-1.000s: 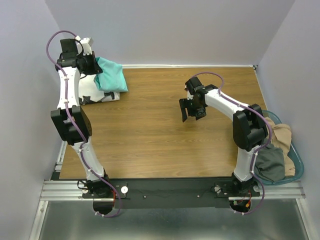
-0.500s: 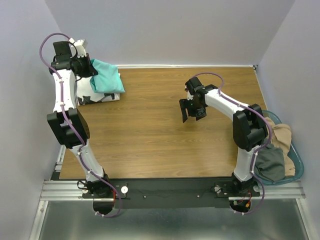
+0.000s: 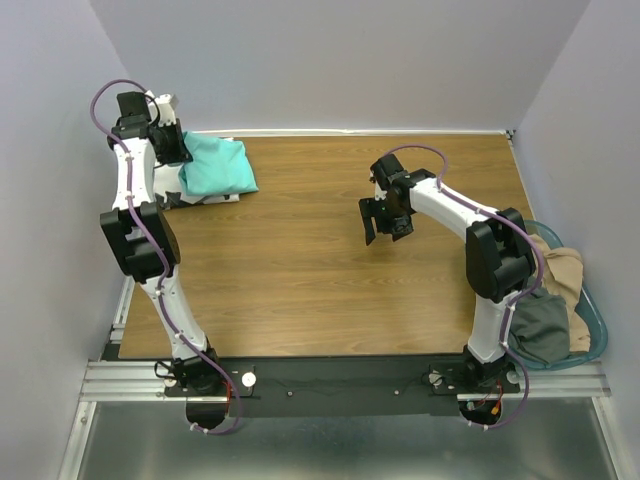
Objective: Fold and stack the t-shirts
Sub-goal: Neatly place the folded tshirt to the corner
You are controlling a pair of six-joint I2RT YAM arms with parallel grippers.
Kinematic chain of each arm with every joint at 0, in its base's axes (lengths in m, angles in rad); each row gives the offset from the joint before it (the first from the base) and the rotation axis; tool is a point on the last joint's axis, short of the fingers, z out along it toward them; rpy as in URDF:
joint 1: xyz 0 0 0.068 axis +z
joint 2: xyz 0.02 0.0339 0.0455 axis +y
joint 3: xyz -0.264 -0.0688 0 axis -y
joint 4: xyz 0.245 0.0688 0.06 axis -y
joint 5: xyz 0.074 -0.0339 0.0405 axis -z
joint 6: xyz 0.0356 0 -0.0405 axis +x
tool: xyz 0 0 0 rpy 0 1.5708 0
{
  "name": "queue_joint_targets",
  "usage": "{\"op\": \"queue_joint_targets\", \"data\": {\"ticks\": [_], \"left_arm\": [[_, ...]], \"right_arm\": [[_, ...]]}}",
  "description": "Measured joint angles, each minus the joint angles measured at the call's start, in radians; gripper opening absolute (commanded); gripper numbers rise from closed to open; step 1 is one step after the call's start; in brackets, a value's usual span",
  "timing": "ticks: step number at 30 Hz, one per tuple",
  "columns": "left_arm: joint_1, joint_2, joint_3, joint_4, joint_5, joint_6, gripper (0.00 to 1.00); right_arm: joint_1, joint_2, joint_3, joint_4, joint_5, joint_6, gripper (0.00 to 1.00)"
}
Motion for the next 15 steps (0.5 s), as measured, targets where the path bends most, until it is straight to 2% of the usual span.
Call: {"op": "queue_joint_targets", "data": {"ticks": [15], "left_arm": [[0.004,0.01,0.009,0.016,-0.272,0.018,0.0]], "right_arm": [[0.0,0.0,0.0,-0.003,0.003,0.002,0.81]]}}
